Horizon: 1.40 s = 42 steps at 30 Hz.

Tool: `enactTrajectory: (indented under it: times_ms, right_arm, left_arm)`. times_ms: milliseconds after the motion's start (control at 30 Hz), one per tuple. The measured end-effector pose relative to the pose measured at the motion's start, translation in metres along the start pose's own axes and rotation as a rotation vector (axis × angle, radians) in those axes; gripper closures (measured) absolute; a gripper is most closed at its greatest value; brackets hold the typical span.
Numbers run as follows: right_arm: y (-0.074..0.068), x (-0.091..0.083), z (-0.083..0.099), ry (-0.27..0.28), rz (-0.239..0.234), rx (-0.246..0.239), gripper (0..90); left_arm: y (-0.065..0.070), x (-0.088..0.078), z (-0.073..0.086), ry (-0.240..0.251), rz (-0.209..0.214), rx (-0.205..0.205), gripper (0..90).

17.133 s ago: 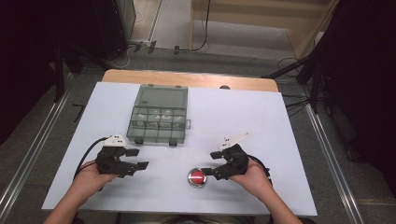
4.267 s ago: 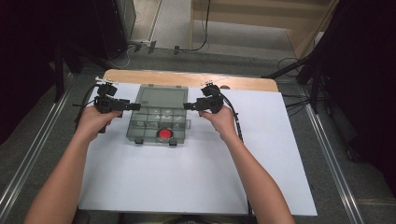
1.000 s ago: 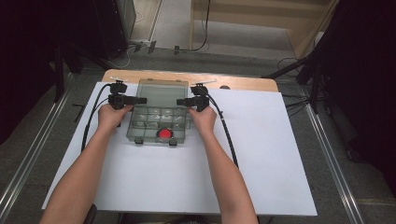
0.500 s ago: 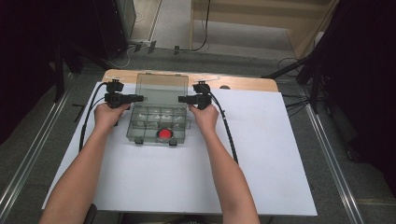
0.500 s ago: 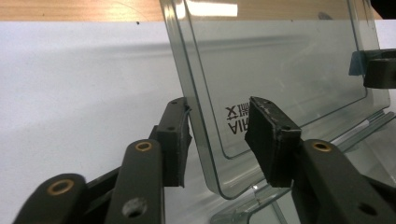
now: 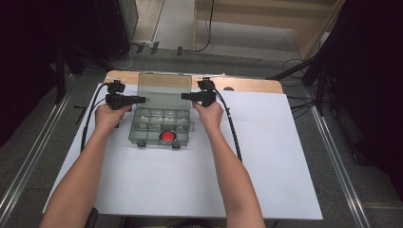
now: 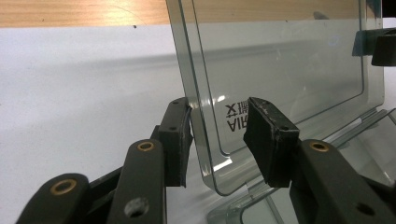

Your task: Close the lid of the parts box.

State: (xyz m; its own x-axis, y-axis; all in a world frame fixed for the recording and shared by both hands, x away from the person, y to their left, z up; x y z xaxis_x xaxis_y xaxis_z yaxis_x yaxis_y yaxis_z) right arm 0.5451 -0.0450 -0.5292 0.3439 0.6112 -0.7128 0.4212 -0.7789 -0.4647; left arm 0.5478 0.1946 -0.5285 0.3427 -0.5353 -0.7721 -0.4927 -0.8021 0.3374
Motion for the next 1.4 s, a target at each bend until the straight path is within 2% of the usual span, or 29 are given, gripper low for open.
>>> enactTrajectory:
  times_ms: [133, 267, 567, 733, 867, 967, 1200, 1400]
  right_arm:
    - [0.000, -0.004, 0.000, 0.001, 0.030, -0.014, 63.7]
    - [-0.001, -0.009, -0.001, 0.002, 0.031, -0.020, 70.1]
    - [0.000, -0.015, 0.001, -0.006, 0.044, -0.040, 78.1]
    - [-0.002, -0.018, 0.001, -0.004, 0.037, -0.052, 78.7]
    - [-0.003, -0.020, 0.002, -0.001, 0.032, -0.065, 78.4]
    - [-0.004, -0.021, 0.004, 0.001, 0.034, -0.075, 77.9]
    - [-0.009, -0.027, 0.006, 0.008, 0.012, -0.092, 74.8]
    - [-0.014, -0.029, 0.008, 0.012, 0.012, -0.117, 69.5]
  left_arm:
    - [0.001, -0.003, -0.001, 0.004, 0.008, -0.004, 59.8]
    - [0.003, -0.006, -0.002, 0.007, 0.015, 0.000, 59.8]
    - [0.006, -0.010, -0.005, 0.009, 0.014, -0.009, 59.3]
    - [0.007, -0.013, -0.007, 0.021, 0.013, -0.005, 59.2]
    - [0.008, -0.019, -0.008, 0.036, 0.029, -0.006, 59.3]
    - [0.010, -0.020, -0.008, 0.033, 0.024, 0.011, 59.4]
    - [0.011, -0.026, -0.008, 0.033, 0.048, 0.013, 59.4]
    - [0.014, -0.029, -0.007, 0.030, 0.036, 0.030, 59.4]
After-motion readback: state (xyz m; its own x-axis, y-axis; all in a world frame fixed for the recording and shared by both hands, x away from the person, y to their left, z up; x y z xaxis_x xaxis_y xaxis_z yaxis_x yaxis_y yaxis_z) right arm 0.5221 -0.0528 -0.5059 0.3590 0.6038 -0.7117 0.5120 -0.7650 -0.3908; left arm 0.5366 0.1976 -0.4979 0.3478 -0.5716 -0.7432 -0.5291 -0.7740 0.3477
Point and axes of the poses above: each handheld gripper's, and its own axes: x roughly forward along the jaws, z roughly out of its underside, y roughly to its right, the point moved 8 cm from there along x, roughly forward along the jaws, and after that the axes turned 11 degrees about -y, right-handed, at the moved point
